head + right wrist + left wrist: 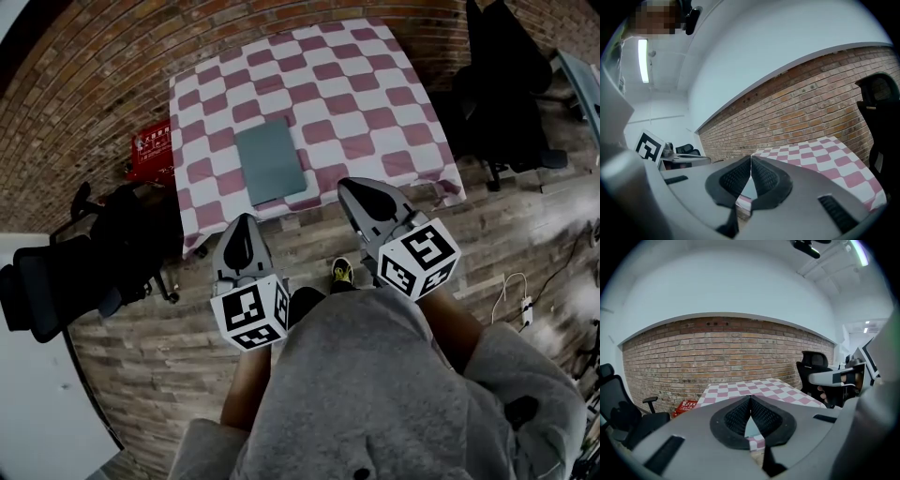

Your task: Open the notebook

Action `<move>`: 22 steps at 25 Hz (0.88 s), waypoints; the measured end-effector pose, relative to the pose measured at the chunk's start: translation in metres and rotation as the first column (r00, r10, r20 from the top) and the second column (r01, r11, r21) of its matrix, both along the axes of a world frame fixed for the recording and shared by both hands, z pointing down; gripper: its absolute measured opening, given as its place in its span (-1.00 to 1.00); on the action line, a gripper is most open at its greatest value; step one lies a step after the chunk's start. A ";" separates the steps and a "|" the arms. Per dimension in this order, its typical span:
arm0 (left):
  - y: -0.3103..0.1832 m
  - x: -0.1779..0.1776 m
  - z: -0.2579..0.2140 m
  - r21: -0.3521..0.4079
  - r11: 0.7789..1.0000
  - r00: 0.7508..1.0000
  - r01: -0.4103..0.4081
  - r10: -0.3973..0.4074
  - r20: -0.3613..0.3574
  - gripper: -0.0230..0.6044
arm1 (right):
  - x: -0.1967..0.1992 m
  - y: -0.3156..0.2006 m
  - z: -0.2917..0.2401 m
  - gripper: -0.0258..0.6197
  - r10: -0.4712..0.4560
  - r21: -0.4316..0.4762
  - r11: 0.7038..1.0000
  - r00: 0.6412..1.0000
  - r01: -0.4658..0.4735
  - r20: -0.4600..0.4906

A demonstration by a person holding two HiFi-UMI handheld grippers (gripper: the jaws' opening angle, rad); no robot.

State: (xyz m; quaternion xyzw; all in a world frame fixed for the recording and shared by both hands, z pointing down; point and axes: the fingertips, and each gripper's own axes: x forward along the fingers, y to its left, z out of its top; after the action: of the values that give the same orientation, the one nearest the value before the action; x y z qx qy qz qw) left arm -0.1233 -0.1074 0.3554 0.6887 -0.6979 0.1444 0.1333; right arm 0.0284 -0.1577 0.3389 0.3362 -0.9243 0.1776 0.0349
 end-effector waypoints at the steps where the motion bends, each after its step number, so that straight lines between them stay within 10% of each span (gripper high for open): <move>1: 0.000 0.000 -0.001 0.001 1.000 1.000 0.003 -0.003 0.001 -0.90 | 0.000 0.000 -0.001 -0.84 -0.002 0.002 1.000 1.000 0.002 0.002; 22: -0.020 -0.012 0.014 -0.035 0.999 0.999 -0.034 0.035 0.012 -0.90 | -0.021 -0.018 0.017 -0.84 -0.019 -0.021 1.000 0.999 0.018 -0.043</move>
State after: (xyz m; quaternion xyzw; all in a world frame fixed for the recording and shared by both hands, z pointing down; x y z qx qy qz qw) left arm -0.1357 -0.1277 0.3698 0.6972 -0.6842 0.1632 0.1385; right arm 0.0072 -0.1756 0.3559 0.3311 -0.9244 0.1795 0.0597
